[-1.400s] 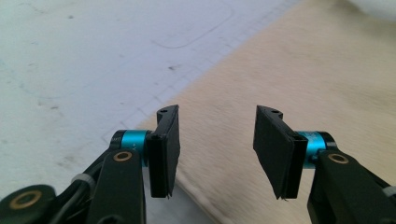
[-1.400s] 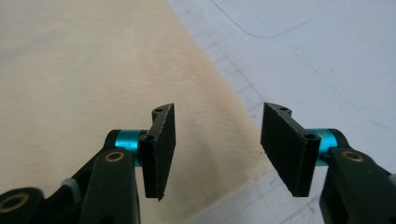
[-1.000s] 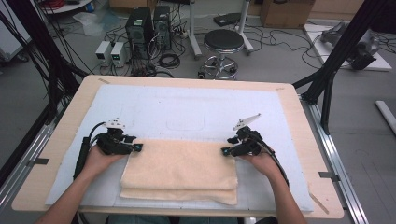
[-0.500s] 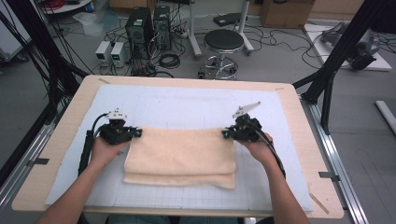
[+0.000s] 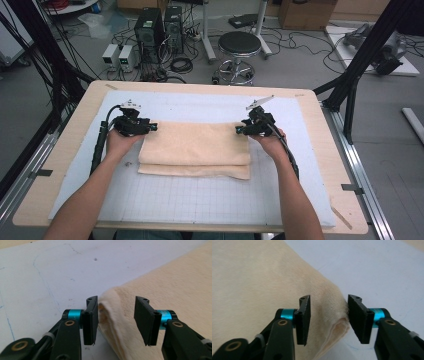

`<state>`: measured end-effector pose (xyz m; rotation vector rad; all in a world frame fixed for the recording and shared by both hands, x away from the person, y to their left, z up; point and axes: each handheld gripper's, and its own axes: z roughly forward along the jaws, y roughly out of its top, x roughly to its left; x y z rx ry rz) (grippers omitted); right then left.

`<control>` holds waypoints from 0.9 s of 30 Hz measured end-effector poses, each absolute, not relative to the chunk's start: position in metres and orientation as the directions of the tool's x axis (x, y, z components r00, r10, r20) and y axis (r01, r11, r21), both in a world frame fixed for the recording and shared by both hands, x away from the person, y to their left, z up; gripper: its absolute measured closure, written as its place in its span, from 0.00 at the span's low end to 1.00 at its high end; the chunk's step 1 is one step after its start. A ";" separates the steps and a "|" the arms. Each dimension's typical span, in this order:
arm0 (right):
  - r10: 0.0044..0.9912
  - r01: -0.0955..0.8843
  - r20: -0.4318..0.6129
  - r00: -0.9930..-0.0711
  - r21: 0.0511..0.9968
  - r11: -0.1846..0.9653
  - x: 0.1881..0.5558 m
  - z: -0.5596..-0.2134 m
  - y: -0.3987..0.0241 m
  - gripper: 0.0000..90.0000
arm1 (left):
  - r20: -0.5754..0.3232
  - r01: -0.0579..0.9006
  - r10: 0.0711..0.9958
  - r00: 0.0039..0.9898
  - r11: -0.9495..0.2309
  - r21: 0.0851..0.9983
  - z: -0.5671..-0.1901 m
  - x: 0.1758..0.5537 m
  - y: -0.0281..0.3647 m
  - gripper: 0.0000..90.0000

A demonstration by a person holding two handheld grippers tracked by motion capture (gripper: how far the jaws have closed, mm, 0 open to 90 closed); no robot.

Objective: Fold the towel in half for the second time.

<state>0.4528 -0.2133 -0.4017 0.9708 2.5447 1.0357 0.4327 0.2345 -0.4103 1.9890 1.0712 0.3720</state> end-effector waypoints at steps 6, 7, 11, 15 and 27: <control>0.626 0.424 0.005 -0.780 0.739 0.523 0.423 -0.379 -0.216 0.55 | -0.086 0.478 0.764 0.639 -0.307 0.823 -0.393 0.402 0.242 0.52; 0.612 0.409 0.004 -0.790 0.748 0.523 0.416 -0.376 -0.216 0.54 | -0.083 0.468 0.758 0.647 -0.309 0.828 -0.393 0.395 0.243 0.51; 0.572 0.366 -0.018 -0.820 0.753 0.547 0.390 -0.374 -0.215 0.52 | -0.096 0.449 0.727 0.680 -0.309 0.838 -0.396 0.373 0.248 0.47; 0.529 0.344 -0.011 -0.849 0.749 0.567 0.371 -0.375 -0.217 0.49 | -0.083 0.421 0.685 0.724 -0.343 0.839 -0.401 0.352 0.250 0.46; 0.473 0.333 0.001 -0.881 0.712 0.618 0.340 -0.398 -0.226 0.46 | -0.098 0.410 0.589 0.802 -0.423 0.808 -0.419 0.322 0.248 0.54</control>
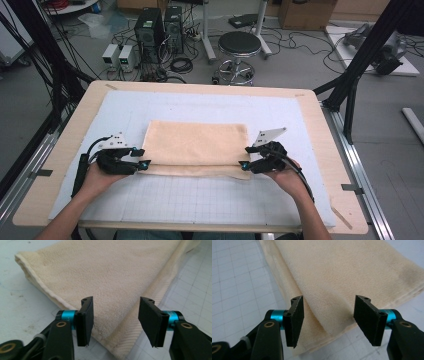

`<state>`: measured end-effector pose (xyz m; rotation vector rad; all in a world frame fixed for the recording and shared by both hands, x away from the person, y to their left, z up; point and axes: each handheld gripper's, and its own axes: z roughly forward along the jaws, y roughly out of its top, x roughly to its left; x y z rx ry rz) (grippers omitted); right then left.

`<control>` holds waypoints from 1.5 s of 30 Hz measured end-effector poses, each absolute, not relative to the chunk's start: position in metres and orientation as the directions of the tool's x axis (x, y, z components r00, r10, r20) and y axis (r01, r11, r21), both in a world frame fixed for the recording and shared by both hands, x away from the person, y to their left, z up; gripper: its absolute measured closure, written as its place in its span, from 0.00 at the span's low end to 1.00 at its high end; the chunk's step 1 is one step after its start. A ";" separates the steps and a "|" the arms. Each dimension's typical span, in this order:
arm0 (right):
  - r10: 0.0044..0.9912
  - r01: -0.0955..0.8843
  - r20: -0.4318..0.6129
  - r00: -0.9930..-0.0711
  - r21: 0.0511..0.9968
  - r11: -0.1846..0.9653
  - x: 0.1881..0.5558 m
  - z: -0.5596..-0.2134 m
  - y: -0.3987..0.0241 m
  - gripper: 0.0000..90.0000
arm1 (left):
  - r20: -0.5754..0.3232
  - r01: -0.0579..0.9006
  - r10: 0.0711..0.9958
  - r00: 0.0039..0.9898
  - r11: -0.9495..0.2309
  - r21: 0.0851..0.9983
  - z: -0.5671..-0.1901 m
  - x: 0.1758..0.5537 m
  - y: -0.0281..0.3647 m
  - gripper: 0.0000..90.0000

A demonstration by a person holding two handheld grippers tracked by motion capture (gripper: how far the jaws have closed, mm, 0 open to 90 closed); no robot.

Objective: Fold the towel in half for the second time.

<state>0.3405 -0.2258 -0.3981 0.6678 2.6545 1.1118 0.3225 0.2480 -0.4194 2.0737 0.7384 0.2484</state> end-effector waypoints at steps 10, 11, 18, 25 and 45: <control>0.449 0.327 -0.025 -0.893 0.651 0.685 0.335 -0.415 -0.213 0.83 | -0.035 0.393 0.585 0.810 -0.498 0.773 -0.431 0.319 0.245 0.82; 0.448 0.325 -0.026 -0.893 0.652 0.685 0.336 -0.415 -0.213 0.86 | -0.035 0.392 0.589 0.808 -0.492 0.777 -0.432 0.318 0.245 0.85; 0.476 0.344 0.016 -0.879 0.712 0.612 0.338 -0.405 -0.223 0.94 | -0.025 0.388 0.602 0.798 -0.481 0.787 -0.424 0.319 0.247 0.94; 0.453 0.312 0.007 -0.891 0.734 0.603 0.330 -0.385 -0.222 0.94 | -0.015 0.360 0.616 0.788 -0.440 0.823 -0.409 0.313 0.256 0.95; 0.431 0.325 0.065 -0.900 0.760 0.564 0.321 -0.391 -0.216 0.68 | -0.067 0.371 0.594 0.802 -0.407 0.835 -0.406 0.307 0.246 0.80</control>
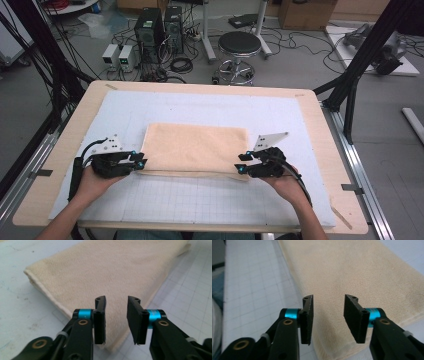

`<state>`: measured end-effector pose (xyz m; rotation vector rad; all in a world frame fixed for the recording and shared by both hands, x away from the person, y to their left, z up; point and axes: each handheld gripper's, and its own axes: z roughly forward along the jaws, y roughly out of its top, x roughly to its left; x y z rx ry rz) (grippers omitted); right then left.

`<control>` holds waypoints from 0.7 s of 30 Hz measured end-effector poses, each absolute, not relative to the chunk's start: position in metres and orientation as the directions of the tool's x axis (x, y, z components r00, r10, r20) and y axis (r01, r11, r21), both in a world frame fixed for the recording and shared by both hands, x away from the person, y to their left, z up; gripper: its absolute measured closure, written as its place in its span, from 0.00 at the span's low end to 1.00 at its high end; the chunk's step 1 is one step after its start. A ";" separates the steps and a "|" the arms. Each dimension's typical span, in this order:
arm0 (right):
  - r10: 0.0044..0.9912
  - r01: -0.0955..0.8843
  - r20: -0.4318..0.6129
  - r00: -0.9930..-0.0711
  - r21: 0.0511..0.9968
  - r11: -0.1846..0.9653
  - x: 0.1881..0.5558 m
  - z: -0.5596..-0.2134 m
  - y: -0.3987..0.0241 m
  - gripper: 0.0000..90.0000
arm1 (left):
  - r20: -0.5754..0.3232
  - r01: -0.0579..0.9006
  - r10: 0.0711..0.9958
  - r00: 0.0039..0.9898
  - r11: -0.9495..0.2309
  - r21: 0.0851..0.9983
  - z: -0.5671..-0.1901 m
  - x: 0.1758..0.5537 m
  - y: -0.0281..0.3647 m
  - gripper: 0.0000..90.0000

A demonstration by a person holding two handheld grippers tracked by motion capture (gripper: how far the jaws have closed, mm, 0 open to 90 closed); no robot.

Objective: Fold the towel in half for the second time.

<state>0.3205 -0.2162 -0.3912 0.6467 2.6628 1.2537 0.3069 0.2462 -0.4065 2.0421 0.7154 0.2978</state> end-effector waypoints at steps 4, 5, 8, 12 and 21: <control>0.449 0.357 0.074 -0.891 0.724 0.590 0.327 -0.402 -0.210 0.67 | -0.061 0.393 0.585 0.809 -0.460 0.796 -0.416 0.309 0.237 0.84; 0.454 0.368 0.075 -0.888 0.707 0.604 0.328 -0.405 -0.209 0.64 | -0.065 0.398 0.580 0.812 -0.469 0.788 -0.419 0.308 0.236 0.84; 0.456 0.376 0.075 -0.887 0.690 0.619 0.326 -0.412 -0.209 0.60 | -0.053 0.404 0.573 0.818 -0.504 0.763 -0.425 0.306 0.234 0.83; 0.471 0.382 0.057 -0.880 0.676 0.630 0.319 -0.423 -0.214 0.59 | -0.074 0.422 0.574 0.816 -0.502 0.755 -0.430 0.305 0.235 0.83; 0.473 0.362 0.033 -0.881 0.690 0.627 0.316 -0.430 -0.221 0.63 | -0.066 0.410 0.571 0.819 -0.499 0.764 -0.435 0.304 0.237 0.85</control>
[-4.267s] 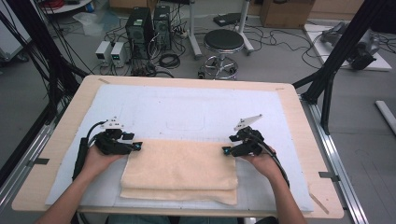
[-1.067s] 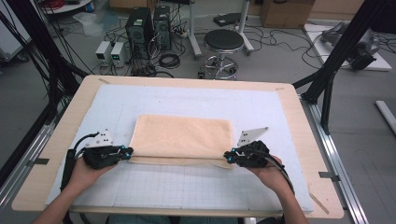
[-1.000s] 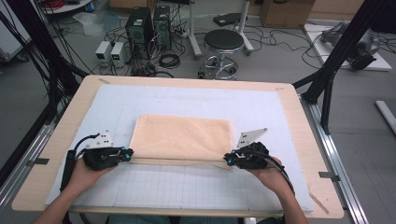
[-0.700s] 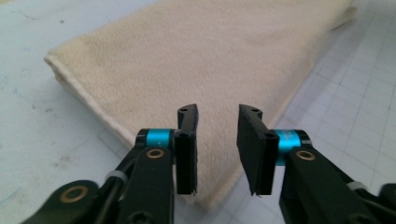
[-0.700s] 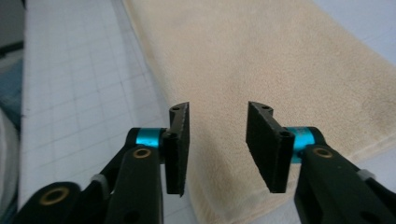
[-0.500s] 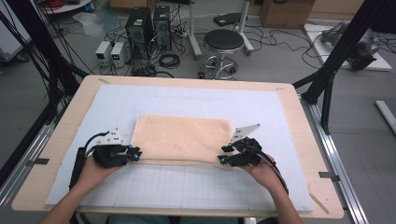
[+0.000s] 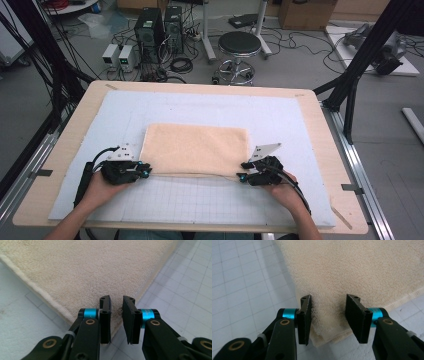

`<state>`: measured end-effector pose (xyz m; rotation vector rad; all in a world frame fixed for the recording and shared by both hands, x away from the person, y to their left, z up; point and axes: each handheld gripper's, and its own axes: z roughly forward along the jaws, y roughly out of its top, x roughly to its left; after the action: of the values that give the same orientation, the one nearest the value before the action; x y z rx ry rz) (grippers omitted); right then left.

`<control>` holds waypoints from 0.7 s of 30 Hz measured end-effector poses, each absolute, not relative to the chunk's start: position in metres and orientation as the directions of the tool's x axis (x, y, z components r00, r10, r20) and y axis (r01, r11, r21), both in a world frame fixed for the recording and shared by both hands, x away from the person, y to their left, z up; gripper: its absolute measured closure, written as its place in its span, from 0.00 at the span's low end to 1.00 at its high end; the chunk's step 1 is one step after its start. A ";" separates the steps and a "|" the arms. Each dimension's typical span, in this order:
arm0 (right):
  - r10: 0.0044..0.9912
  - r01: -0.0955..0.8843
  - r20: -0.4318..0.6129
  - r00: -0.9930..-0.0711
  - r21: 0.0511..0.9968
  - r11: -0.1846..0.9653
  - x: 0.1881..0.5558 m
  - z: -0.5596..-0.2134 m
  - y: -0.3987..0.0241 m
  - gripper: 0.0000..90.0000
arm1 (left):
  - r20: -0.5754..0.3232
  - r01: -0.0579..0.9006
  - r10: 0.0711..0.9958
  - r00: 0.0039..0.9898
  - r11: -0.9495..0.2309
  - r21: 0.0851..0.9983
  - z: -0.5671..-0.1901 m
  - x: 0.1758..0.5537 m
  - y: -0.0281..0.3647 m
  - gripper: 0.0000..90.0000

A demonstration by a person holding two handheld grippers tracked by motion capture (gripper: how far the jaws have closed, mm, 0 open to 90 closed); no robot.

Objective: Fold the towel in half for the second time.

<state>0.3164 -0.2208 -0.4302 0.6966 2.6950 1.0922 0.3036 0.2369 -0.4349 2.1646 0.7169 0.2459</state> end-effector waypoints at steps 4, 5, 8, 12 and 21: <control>0.472 0.376 0.062 -0.880 0.698 0.609 0.319 -0.430 -0.224 0.63 | -0.073 0.414 0.573 0.816 -0.493 0.765 -0.435 0.303 0.237 0.84; 0.468 0.365 0.049 -0.882 0.699 0.615 0.319 -0.430 -0.223 0.62 | -0.077 0.415 0.572 0.816 -0.489 0.768 -0.434 0.303 0.237 0.83; 0.464 0.371 0.066 -0.883 0.703 0.607 0.318 -0.425 -0.222 0.56 | -0.076 0.412 0.578 0.812 -0.477 0.776 -0.429 0.304 0.237 0.80; 0.469 0.350 0.046 -0.882 0.730 0.587 0.321 -0.407 -0.225 0.52 | -0.070 0.403 0.589 0.805 -0.456 0.793 -0.421 0.306 0.238 0.76; 0.582 0.394 -0.002 -0.813 0.734 0.553 0.365 -0.388 -0.229 0.44 | -0.062 0.460 0.742 0.667 -0.346 0.818 -0.404 0.350 0.251 0.55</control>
<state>0.3650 -0.2289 -0.3877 0.8160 2.5448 1.1119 0.3499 0.2506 -0.4041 2.0030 0.9313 0.4062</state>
